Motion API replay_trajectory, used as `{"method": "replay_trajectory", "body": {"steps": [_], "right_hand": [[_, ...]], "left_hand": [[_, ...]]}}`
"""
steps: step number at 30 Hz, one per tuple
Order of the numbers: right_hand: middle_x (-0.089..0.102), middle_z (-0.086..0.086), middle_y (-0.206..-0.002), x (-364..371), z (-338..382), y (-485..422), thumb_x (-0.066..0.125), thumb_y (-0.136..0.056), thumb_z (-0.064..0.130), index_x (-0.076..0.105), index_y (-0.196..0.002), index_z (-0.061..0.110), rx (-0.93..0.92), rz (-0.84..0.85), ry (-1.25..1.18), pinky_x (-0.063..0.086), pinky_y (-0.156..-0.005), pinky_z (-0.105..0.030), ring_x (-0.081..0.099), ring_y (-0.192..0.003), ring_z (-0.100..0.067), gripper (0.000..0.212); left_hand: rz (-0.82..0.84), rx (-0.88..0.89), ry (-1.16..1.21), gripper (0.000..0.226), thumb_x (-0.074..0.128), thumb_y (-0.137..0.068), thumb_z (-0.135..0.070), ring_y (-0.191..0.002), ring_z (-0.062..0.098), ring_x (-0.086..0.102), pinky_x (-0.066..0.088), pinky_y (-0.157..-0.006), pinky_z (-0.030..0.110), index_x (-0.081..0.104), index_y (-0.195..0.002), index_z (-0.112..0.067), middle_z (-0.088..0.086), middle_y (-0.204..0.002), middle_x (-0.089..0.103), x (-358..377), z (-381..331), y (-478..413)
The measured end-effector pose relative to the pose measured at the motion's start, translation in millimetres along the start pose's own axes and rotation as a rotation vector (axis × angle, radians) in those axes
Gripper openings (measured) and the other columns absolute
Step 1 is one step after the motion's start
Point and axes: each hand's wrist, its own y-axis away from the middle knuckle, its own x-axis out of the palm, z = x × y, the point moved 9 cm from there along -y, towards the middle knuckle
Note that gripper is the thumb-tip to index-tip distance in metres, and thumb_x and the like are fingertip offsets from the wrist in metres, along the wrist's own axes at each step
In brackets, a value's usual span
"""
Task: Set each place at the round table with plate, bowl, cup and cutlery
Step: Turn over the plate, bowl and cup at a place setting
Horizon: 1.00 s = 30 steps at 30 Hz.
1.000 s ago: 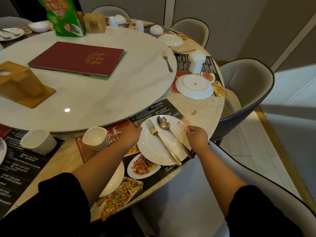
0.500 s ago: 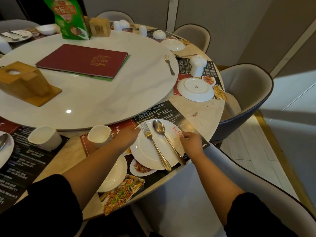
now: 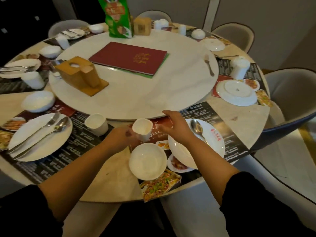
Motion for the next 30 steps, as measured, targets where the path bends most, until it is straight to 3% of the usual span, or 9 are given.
{"method": "replay_trajectory", "body": {"steps": [4, 7, 9, 12, 18, 22, 30], "right_hand": [[0.041, -0.006, -0.143, 49.4, 14.9, -21.4, 0.079, -0.070, 0.039, 0.034, -0.143, 0.018, 0.022, 0.178, 0.137, 0.035, -0.102, -0.031, 0.042, -0.129, -0.021, 0.089], [0.044, -0.005, -0.142, 71.3, 16.2, -27.5, 0.082, -0.064, 0.044, 0.032, -0.143, 0.017, 0.032, 0.233, 0.158, 0.037, -0.101, -0.031, 0.043, -0.128, -0.021, 0.097], [0.048, -0.004, -0.138, 77.0, 18.4, -27.8, 0.082, -0.066, 0.041, 0.036, -0.140, 0.016, 0.016, 0.226, 0.165, 0.038, -0.096, -0.028, 0.046, -0.125, -0.021, 0.090], [0.056, -0.001, -0.128, 71.1, 18.4, -27.5, 0.081, -0.069, 0.038, 0.045, -0.131, 0.018, 0.006, 0.141, 0.120, 0.037, -0.085, -0.021, 0.053, -0.116, -0.018, 0.075], [0.058, 0.016, -0.100, 10.8, 9.4, -20.4, 0.084, -0.064, 0.032, 0.052, -0.112, 0.026, 0.015, -0.228, -0.166, 0.042, -0.072, -0.014, 0.056, -0.089, 0.000, 0.057], [0.057, 0.017, -0.100, -16.7, -1.3, -15.9, 0.084, -0.066, 0.034, 0.049, -0.107, 0.033, 0.015, -0.308, -0.148, 0.046, -0.076, -0.018, 0.057, -0.091, -0.001, 0.054], [0.051, 0.007, -0.107, -79.8, -44.1, -12.6, 0.083, -0.066, 0.025, 0.050, -0.123, 0.015, 0.186, -0.534, -0.105, 0.040, -0.078, -0.025, 0.049, -0.096, -0.011, 0.066]], "left_hand": [[0.355, -0.175, 0.103, 0.026, 0.064, -0.087, -0.032, -0.088, 0.015, 0.060, 0.049, -0.070, 0.021, 0.054, -0.107, -0.020, -0.001, -0.103, 0.056, 22.9, 34.5, 8.1], [0.451, -0.260, 0.172, 0.036, 0.066, -0.085, -0.032, -0.086, 0.016, 0.065, 0.054, -0.066, 0.021, 0.054, -0.116, -0.017, 0.004, -0.115, 0.059, 37.7, 47.5, 9.3], [0.474, -0.226, 0.128, 0.038, 0.065, -0.087, -0.032, -0.092, 0.018, 0.064, 0.057, -0.076, 0.027, 0.054, -0.121, -0.018, 0.004, -0.121, 0.057, 47.5, 48.6, 8.0], [0.469, -0.149, 0.124, 0.041, 0.060, -0.090, -0.024, -0.107, 0.024, 0.060, 0.055, -0.089, 0.038, 0.052, -0.129, -0.015, 0.006, -0.128, 0.053, 56.8, 43.7, 7.1], [0.323, -0.142, 0.287, 0.033, 0.057, -0.090, -0.007, -0.102, 0.029, 0.062, 0.058, -0.078, 0.037, 0.059, -0.123, -0.005, 0.012, -0.122, 0.058, 44.8, 44.7, -9.5], [0.225, -0.188, 0.372, 0.035, 0.056, -0.090, -0.003, -0.104, 0.036, 0.061, 0.057, -0.082, 0.045, 0.057, -0.126, 0.000, 0.019, -0.124, 0.057, 27.7, 50.0, -30.6], [0.227, -0.198, 0.273, 0.038, 0.053, -0.094, -0.008, -0.108, 0.038, 0.060, 0.055, -0.084, 0.042, 0.051, -0.132, -0.002, 0.021, -0.128, 0.055, 22.2, 42.2, -57.1]]}}
